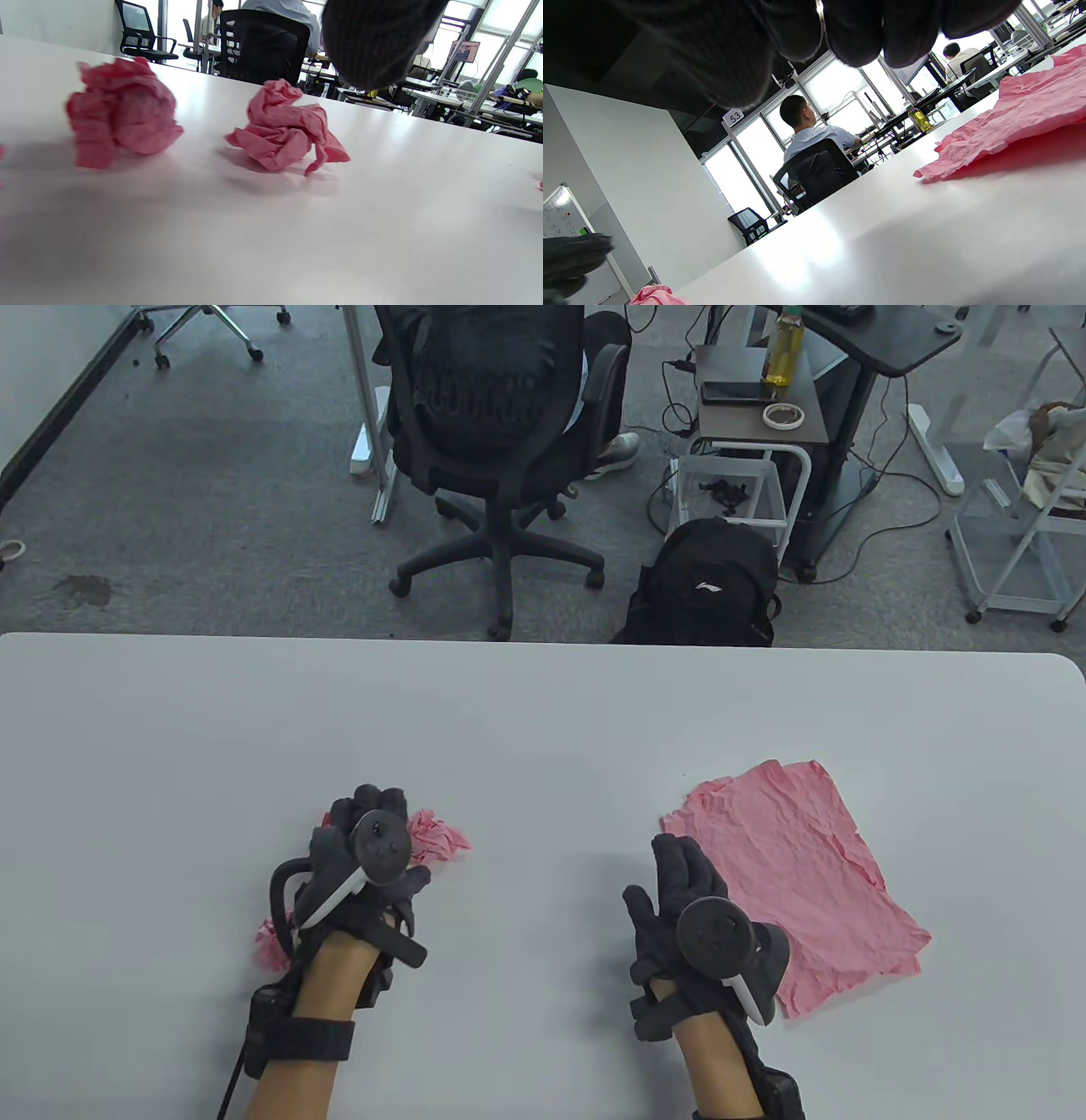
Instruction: Flatten crumpled papers and stack
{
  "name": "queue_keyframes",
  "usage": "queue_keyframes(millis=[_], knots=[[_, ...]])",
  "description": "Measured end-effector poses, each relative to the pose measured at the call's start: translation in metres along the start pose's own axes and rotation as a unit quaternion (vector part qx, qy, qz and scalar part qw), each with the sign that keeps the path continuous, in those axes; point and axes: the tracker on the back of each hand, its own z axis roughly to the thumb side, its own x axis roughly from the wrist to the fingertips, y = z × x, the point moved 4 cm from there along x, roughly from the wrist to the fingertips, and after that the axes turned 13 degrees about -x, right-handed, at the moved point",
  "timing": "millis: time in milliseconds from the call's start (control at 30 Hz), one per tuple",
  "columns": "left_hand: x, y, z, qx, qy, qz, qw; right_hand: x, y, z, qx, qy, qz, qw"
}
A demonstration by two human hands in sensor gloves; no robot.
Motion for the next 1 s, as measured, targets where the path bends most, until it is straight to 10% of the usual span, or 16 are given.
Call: queue_keyframes(millis=[400, 833, 1000], knots=[[0.051, -0.038, 0.026, 0.102, 0.018, -0.052, 0.993, 0.001, 0.006, 0.002, 0.019, -0.014, 0.018, 1.0], [-0.07, -0.005, 0.037, -0.022, -0.186, 0.112, 0.976, -0.002, 0.03, 0.017, 0.042, -0.047, 0.066, 0.996], [-0.081, -0.011, 0.025, -0.051, -0.21, 0.129, 0.968, -0.005, 0.034, 0.038, 0.047, -0.095, 0.076, 0.991]])
